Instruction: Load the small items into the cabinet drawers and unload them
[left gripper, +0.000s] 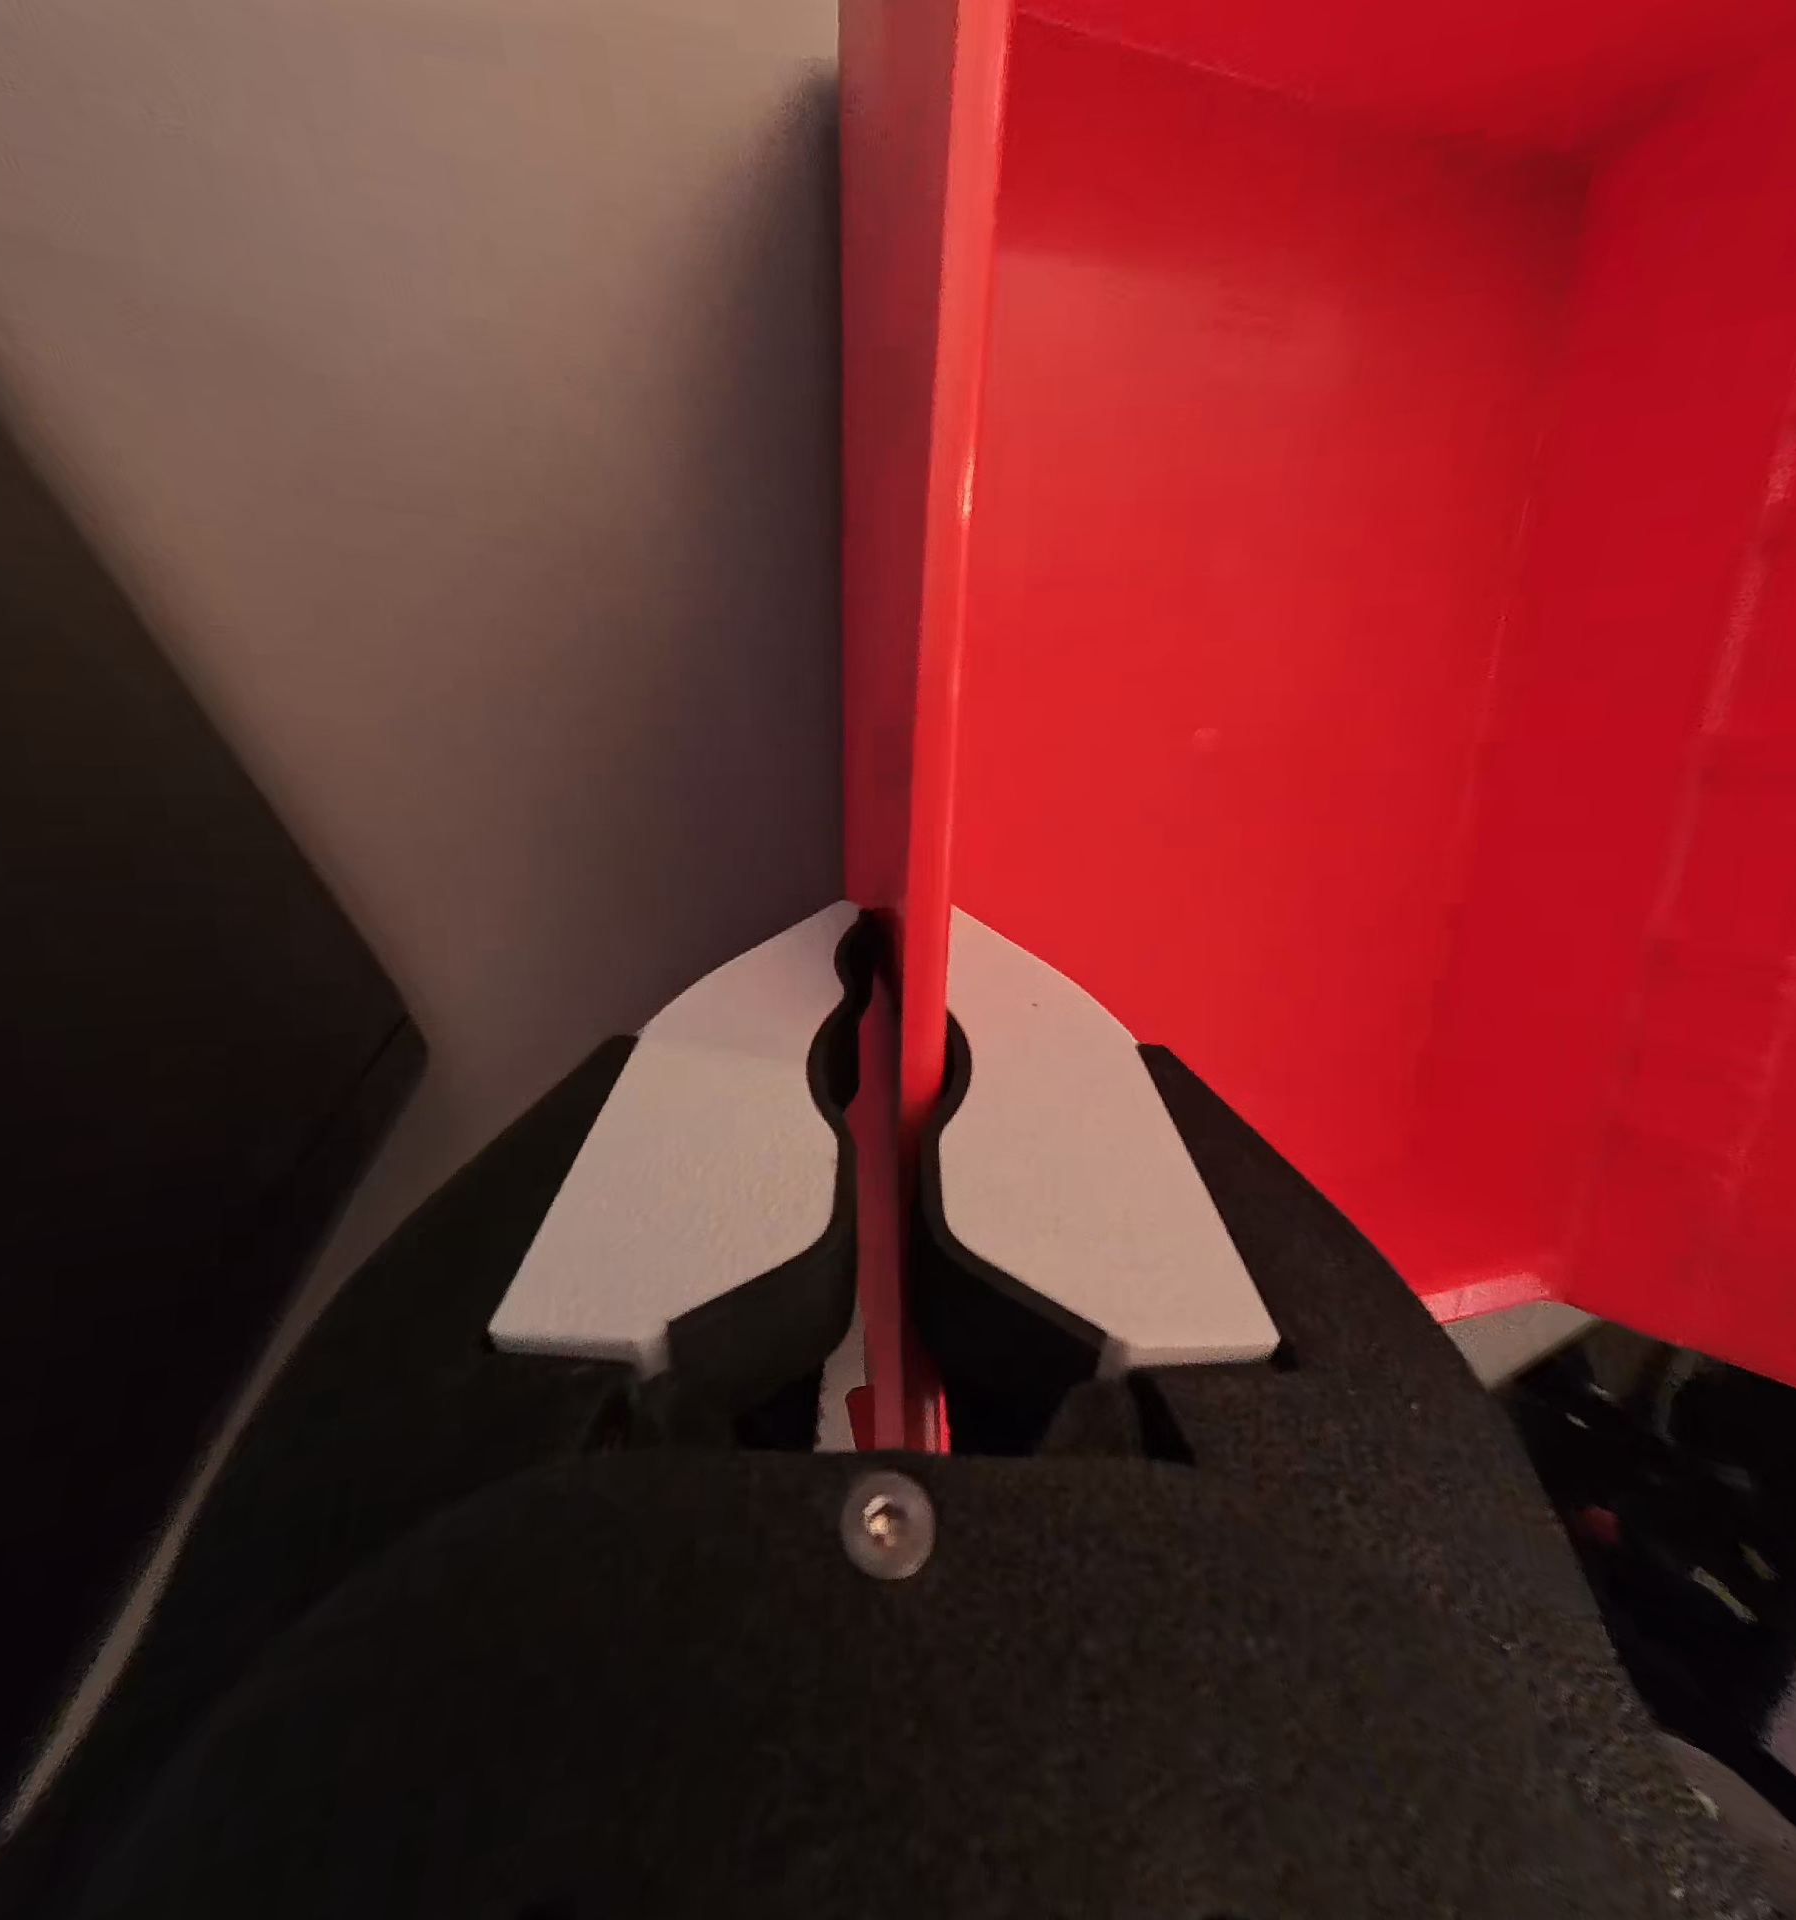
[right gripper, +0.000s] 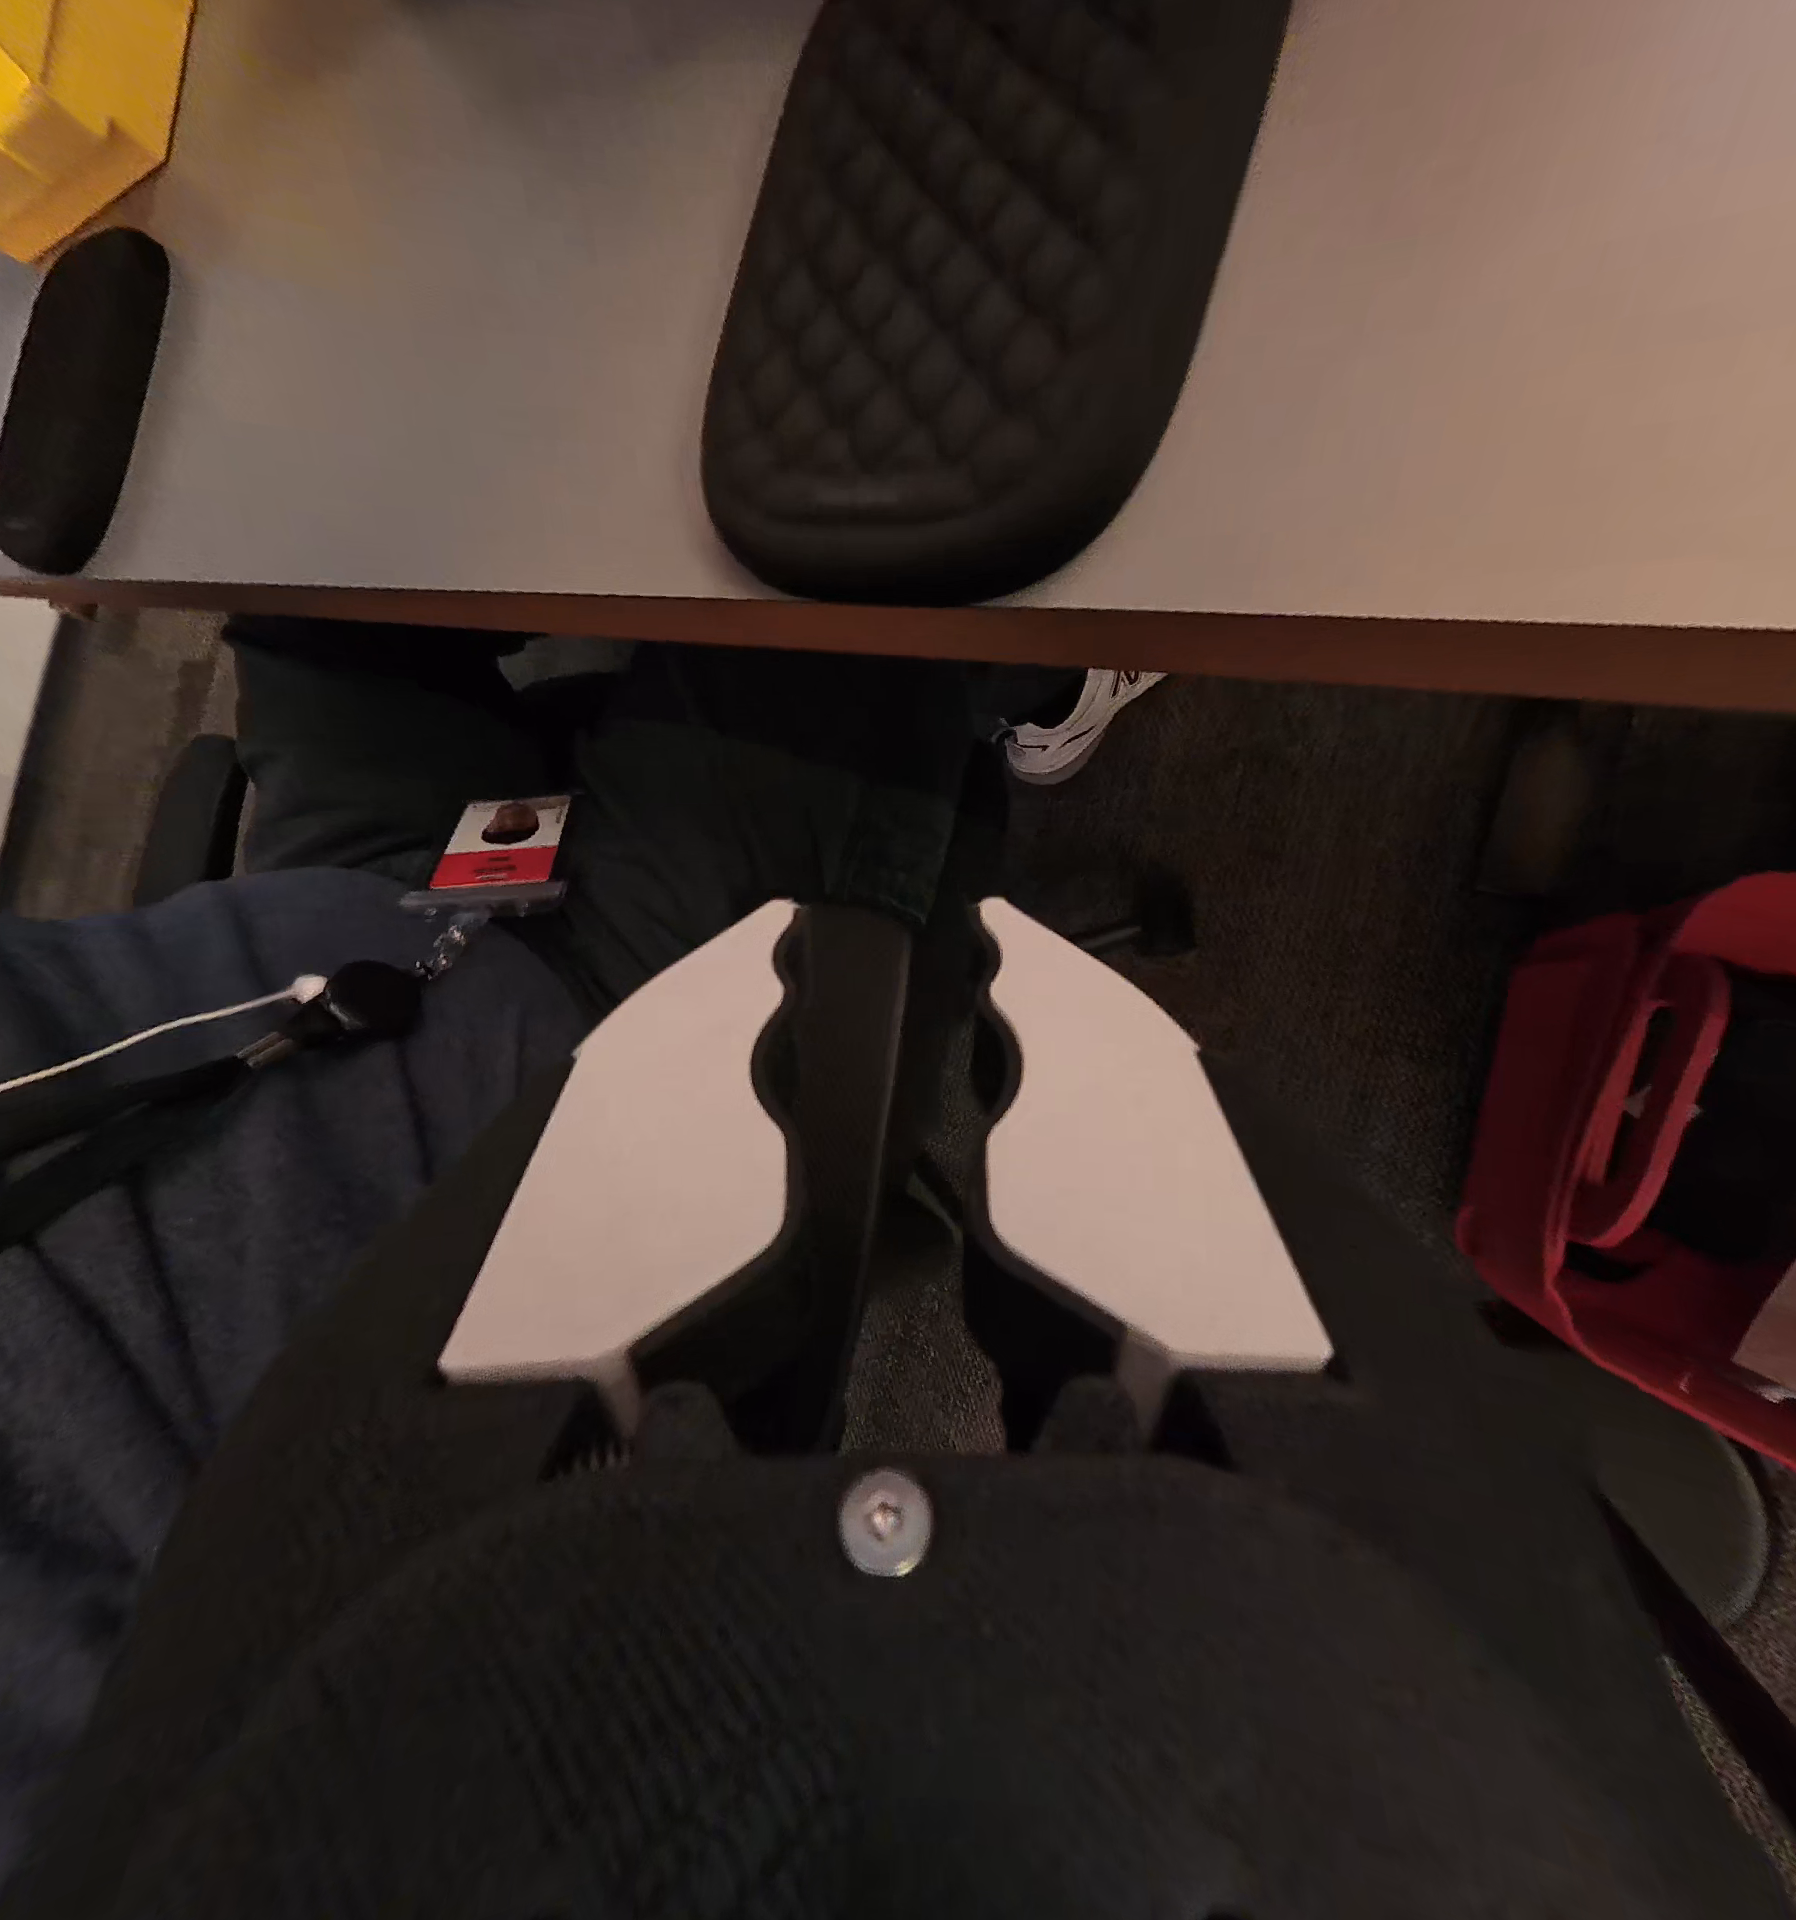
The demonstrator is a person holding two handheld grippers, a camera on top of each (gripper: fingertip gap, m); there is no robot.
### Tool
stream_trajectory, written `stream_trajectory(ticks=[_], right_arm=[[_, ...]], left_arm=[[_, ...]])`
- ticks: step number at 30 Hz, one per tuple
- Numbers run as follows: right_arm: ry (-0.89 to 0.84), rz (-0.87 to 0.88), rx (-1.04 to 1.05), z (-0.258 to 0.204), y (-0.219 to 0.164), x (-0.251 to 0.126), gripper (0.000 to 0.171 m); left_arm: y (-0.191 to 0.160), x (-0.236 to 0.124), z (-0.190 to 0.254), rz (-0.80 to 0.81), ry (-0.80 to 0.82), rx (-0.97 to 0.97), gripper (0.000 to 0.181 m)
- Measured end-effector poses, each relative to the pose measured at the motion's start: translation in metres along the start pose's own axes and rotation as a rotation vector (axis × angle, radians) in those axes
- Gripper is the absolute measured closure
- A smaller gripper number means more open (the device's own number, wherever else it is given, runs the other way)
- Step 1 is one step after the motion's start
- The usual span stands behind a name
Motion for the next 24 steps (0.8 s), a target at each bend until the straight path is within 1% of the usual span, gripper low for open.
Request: stream_trajectory(ticks=[2,5,7,9,11,13,15,16,17,18,19,20,21,22,23,24], right_arm=[[0.008,0.02,0.023,0.006,0.004,0.006,0.14],[0.008,0.066,0.061,0.016,0.021,0.017,0.14],[-0.031,0.156,0.07,0.023,0.05,0.023,0.14],[-0.096,0.256,0.052,0.03,0.087,0.03,0.139],[-0.152,0.33,0.063,0.037,0.128,0.039,0.131],[-0.155,0.391,0.104,0.04,0.166,0.051,0.13],[-0.167,0.436,0.147,0.043,0.195,0.07,0.125],[-0.197,0.425,0.148,0.046,0.205,0.082,0.122],[-0.272,0.398,0.153,0.054,0.212,0.094,0.121],[-0.336,0.356,0.164,0.062,0.216,0.106,0.121],[-0.344,0.316,0.154,0.065,0.218,0.117,0.121],[-0.312,0.296,0.14,0.063,0.22,0.127,0.128],[-0.292,0.285,0.136,0.064,0.222,0.134,0.139],[-0.297,0.275,0.122,0.065,0.223,0.14,0.148],[-0.324,0.265,0.098,0.069,0.225,0.143,0.15],[-0.35,0.262,0.074,0.073,0.227,0.145,0.152]], left_arm=[[-0.001,0.005,-0.004,0.011,0.044,0.04,0.177],[-0.006,0.011,-0.006,0.025,-0.013,-0.005,0.176],[-0.007,0.01,-0.007,0.042,-0.059,-0.044,0.172],[-0.006,0.006,-0.008,0.063,-0.082,-0.055,0.168],[-0.003,-0.001,-0.008,0.091,-0.051,-0.023,0.165],[0.001,-0.013,0.0,0.14,-0.013,0.085,0.163],[0.005,-0.027,0.01,0.177,0.066,0.249,0.162],[0.006,-0.036,0.015,0.2,0.122,0.338,0.161],[0.006,-0.047,0.022,0.226,0.166,0.427,0.16],[0.002,-0.057,0.03,0.248,0.177,0.511,0.16],[-0.006,-0.068,0.038,0.274,0.154,0.58,0.16],[-0.02,-0.079,0.046,0.297,0.1,0.631,0.159],[-0.037,-0.092,0.05,0.315,0.028,0.664,0.158],[-0.057,-0.105,0.049,0.337,-0.039,0.693,0.158],[-0.078,-0.12,0.043,0.355,-0.068,0.724,0.158],[-0.1,-0.134,0.03,0.358,-0.056,0.749,0.158]])
Point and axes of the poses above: each gripper's, where its closed fingertips meet, x out along the fingers, y out of its top, z = x × y across the jaws, the point moved 5 cm from there along -x, back along the fingers, and after that the axes turned 11 degrees about -y, right-handed, at the moved point
